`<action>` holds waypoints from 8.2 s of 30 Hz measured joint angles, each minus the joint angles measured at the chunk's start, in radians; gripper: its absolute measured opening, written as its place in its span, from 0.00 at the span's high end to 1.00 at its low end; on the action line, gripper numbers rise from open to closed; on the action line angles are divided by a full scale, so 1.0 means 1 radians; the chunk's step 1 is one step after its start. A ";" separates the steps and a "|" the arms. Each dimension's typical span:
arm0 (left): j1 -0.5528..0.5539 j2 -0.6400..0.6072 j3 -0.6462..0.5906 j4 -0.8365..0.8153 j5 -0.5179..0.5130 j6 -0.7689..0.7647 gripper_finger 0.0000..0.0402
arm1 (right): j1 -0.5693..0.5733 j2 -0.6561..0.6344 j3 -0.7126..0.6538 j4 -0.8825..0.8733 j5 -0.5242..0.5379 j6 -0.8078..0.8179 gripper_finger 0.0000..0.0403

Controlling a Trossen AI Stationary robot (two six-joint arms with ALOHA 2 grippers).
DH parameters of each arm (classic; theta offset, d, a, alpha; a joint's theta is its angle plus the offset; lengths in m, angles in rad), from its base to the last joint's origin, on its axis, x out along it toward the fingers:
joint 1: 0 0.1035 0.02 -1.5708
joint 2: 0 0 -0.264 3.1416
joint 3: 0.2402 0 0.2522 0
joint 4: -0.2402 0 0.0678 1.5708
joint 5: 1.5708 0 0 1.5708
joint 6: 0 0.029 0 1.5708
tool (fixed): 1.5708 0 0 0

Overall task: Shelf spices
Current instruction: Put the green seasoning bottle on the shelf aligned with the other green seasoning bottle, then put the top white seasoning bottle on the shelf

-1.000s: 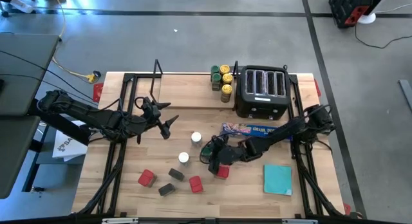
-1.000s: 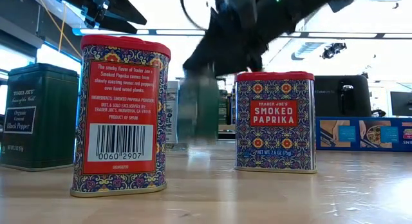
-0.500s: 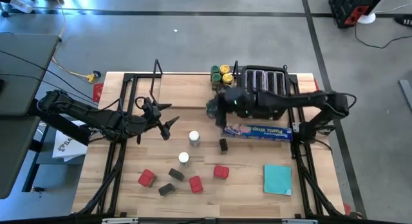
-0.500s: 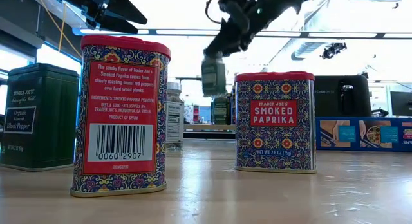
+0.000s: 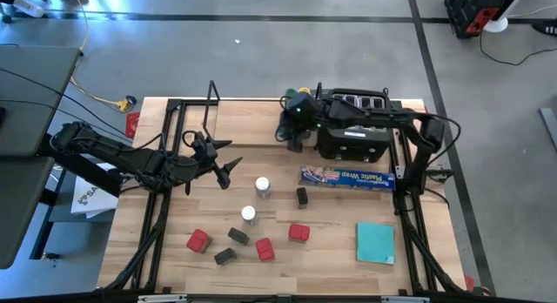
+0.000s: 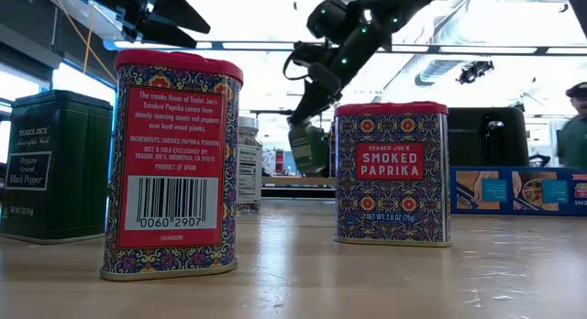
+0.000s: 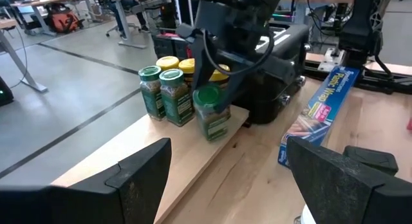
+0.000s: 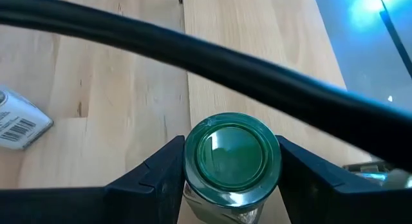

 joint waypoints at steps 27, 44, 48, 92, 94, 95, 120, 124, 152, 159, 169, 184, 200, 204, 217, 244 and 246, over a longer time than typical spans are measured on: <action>0.000 0.000 0.000 -0.005 0.008 0.000 0.24 | -0.004 0.007 0.005 -0.017 0.080 -0.118 0.44; 0.000 0.000 0.000 -0.008 0.034 -0.001 0.24 | 0.000 0.001 0.005 -0.013 0.194 -0.136 0.31; 0.000 0.000 0.000 -0.002 0.034 0.000 0.24 | 0.016 -0.020 0.005 -0.012 0.268 -0.178 0.31; 0.487 0.005 -0.001 0.233 0.668 0.260 0.24 | 0.002 -0.079 0.005 0.066 0.027 0.107 0.82; 0.517 0.010 -0.001 0.219 0.686 0.262 0.24 | 0.002 -0.079 0.005 0.067 0.027 0.099 0.82; 0.526 0.013 -0.001 0.206 0.686 0.263 0.24 | 0.002 -0.079 0.005 0.068 0.027 0.095 0.82; 0.570 0.182 0.000 0.309 0.712 0.374 0.24 | 0.000 -0.078 0.005 -0.058 0.036 0.096 0.82; 0.570 0.182 0.000 0.283 0.712 0.361 0.24 | -0.031 -0.078 0.005 -0.025 0.060 0.136 0.82; 0.583 0.180 0.000 0.288 0.707 0.369 0.24 | -0.072 -0.040 0.006 -0.074 0.043 0.050 0.82; 0.583 0.180 0.000 0.286 0.706 0.368 0.24 | -0.074 -0.040 0.006 -0.071 0.076 -0.057 0.82; 0.583 0.175 0.000 0.294 0.707 0.351 0.24 | -0.074 -0.097 0.004 -0.062 0.095 -0.136 0.82; 0.543 0.145 0.000 0.294 0.714 0.219 0.24 | 0.143 -0.188 -0.085 0.259 -0.078 0.105 0.84; 0.024 0.035 0.000 0.307 0.336 0.089 0.24 | 0.607 -0.186 -0.137 0.237 0.336 0.110 0.86; -0.072 0.045 0.000 0.325 0.283 0.002 0.24 | 0.679 -0.184 -0.137 0.129 0.405 0.232 0.86; -0.118 0.055 0.000 0.270 0.129 0.041 0.24 | 0.710 -0.183 -0.213 0.243 0.700 0.295 0.86; -0.104 0.055 0.000 0.262 0.189 -0.001 0.24 | 0.586 -0.179 -0.215 0.206 0.548 0.590 0.83; -0.104 0.055 0.000 0.262 0.189 -0.001 0.24 | 0.572 -0.166 -0.215 0.205 0.536 0.593 0.80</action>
